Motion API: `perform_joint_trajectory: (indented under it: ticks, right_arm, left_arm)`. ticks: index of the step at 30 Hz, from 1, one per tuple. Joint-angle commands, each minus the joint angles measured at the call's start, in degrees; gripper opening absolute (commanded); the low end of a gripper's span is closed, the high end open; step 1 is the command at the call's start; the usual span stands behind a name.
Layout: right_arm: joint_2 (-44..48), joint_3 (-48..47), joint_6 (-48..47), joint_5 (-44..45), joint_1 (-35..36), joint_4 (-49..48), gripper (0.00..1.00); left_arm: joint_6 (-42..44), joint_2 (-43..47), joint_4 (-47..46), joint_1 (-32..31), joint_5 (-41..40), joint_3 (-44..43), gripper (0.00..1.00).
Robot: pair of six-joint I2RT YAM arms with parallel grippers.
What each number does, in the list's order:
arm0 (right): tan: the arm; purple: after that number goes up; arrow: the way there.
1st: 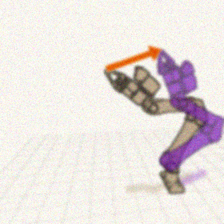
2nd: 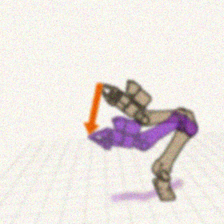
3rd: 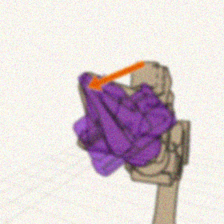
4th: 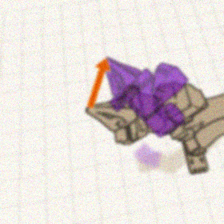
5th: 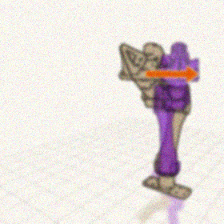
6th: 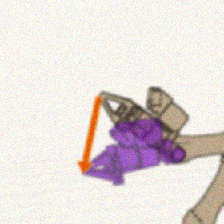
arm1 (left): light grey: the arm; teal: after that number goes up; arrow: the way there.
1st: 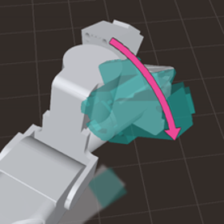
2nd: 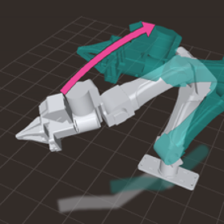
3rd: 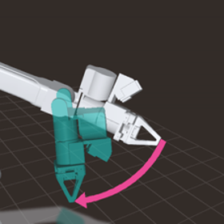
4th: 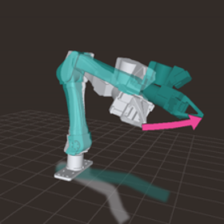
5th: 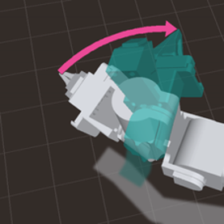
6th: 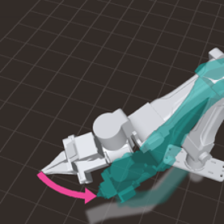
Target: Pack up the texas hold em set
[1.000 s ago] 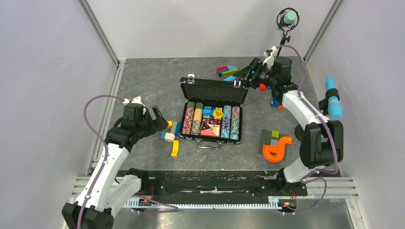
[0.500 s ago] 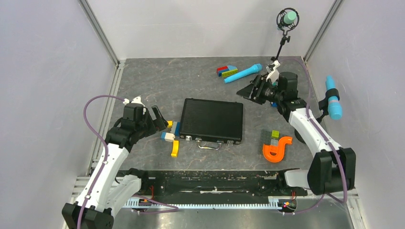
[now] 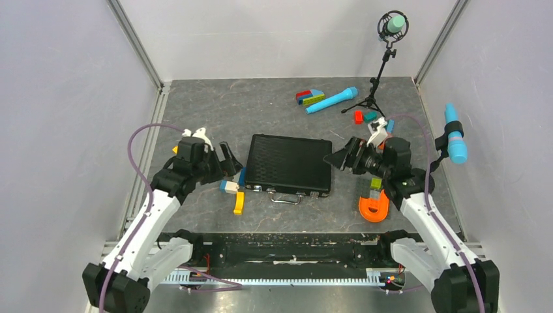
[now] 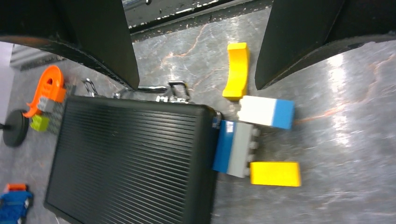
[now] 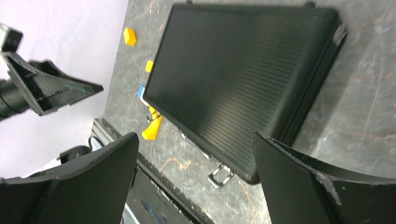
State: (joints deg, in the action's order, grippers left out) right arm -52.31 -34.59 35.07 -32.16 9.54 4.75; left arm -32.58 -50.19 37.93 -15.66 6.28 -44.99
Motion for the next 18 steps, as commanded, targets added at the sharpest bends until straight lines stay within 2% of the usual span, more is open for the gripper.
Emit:
perform_joint_trajectory:
  ticks: [1,8,13,18]
  right_arm:
    - [3.3,3.8,1.5,3.2,4.6,-4.2,0.98]
    - [5.6,9.4,7.7,8.9,15.4,-9.8,0.98]
    - [6.8,17.3,14.8,8.7,19.6,-19.9,0.98]
    - [4.4,21.1,17.7,7.1,21.8,-28.2,0.98]
  left_arm:
    - [-2.3,-3.0,-8.7,-6.4,2.1,-2.4,1.0]
    - [-4.6,-10.8,-17.5,-14.7,0.2,-1.8,1.0]
    - [-5.7,-14.4,-23.0,-15.8,2.5,0.3,1.0]
    - [-6.0,-16.1,-26.8,-16.4,3.2,2.9,1.0]
